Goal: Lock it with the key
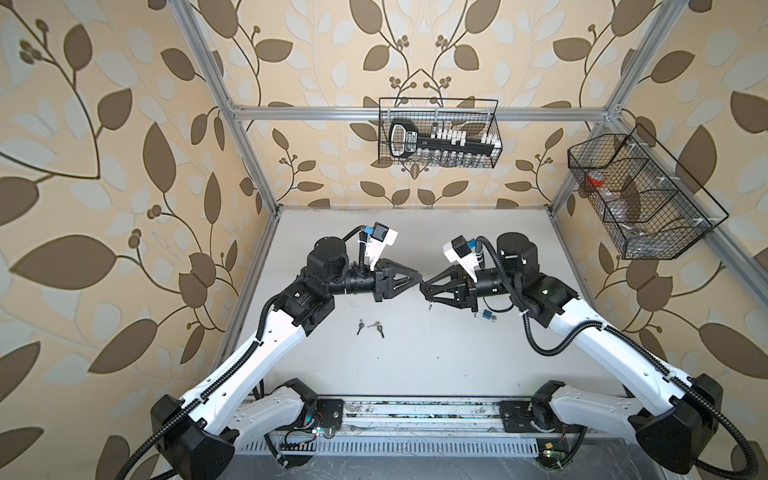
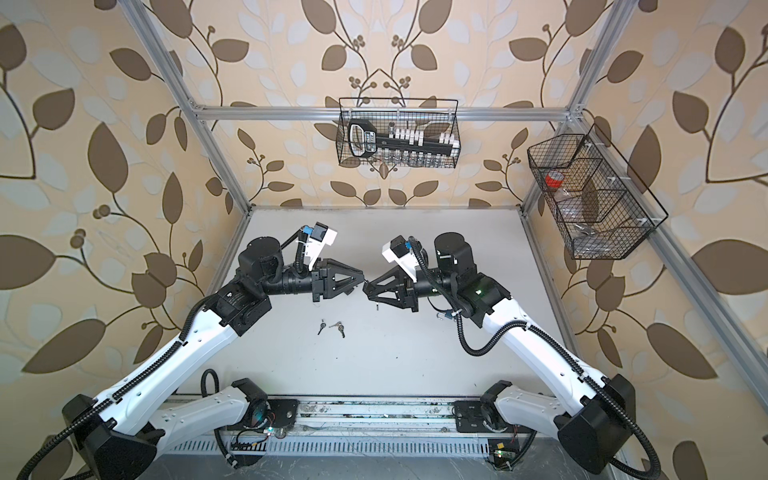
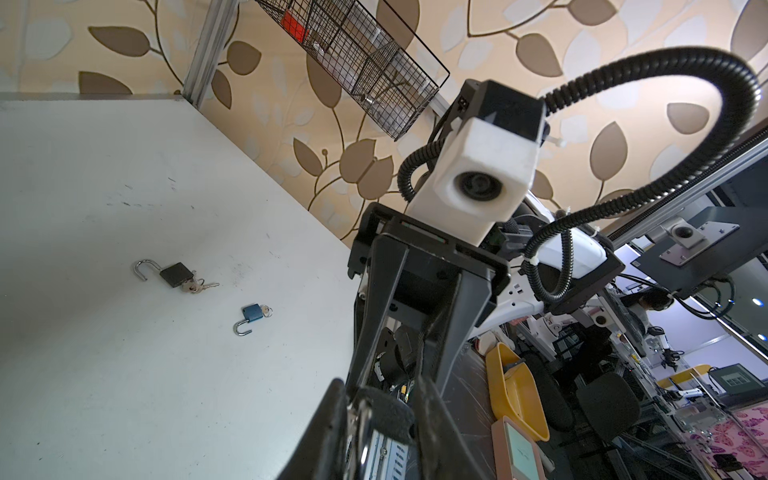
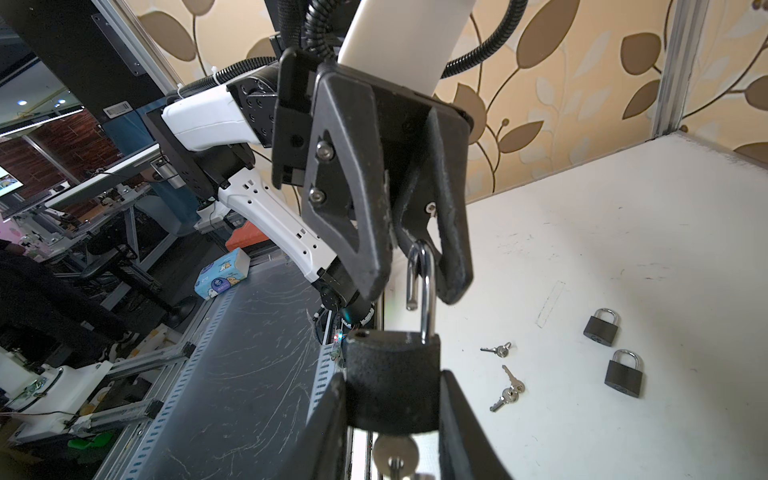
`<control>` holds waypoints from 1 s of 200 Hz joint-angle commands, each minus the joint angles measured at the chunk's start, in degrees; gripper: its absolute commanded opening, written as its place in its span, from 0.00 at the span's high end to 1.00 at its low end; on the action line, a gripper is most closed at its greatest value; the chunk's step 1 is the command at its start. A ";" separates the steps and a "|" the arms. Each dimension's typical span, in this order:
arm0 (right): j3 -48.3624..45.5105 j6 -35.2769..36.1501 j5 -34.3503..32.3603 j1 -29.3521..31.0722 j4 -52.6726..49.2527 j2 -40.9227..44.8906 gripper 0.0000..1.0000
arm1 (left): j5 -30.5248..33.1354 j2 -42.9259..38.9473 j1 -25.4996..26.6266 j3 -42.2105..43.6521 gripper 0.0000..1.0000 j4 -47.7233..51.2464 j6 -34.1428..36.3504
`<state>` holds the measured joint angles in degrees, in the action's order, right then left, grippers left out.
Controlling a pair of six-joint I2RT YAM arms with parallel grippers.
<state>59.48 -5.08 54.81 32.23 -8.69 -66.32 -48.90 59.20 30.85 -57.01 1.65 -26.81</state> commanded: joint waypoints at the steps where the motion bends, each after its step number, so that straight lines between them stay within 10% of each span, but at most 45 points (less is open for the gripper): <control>1: -0.07 0.07 0.30 -0.32 1.92 1.43 1.00 | 0.52 -1.71 0.70 -1.04 0.78 -1.12 1.53; 104: -1.23 0.43 -3.55 -0.34 1.62 2.01 1.00 | 3.39 -1.98 0.78 -0.99 1.00 -1.08 0.31; 153: -3.03 0.97 -8.06 -0.39 4.41 5.71 0.55 | 10.00 -4.41 1.83 1.44 1.00 -4.16 -1.77; 200: -11.92 -7.82 -26.15 -0.32 18.36 14.69 0.36 | 19.68 -9.27 1.80 3.75 1.00 -4.50 -4.19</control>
<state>51.59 -7.84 40.80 31.99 0.36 -55.07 -34.09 52.12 32.60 -52.80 1.28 -29.30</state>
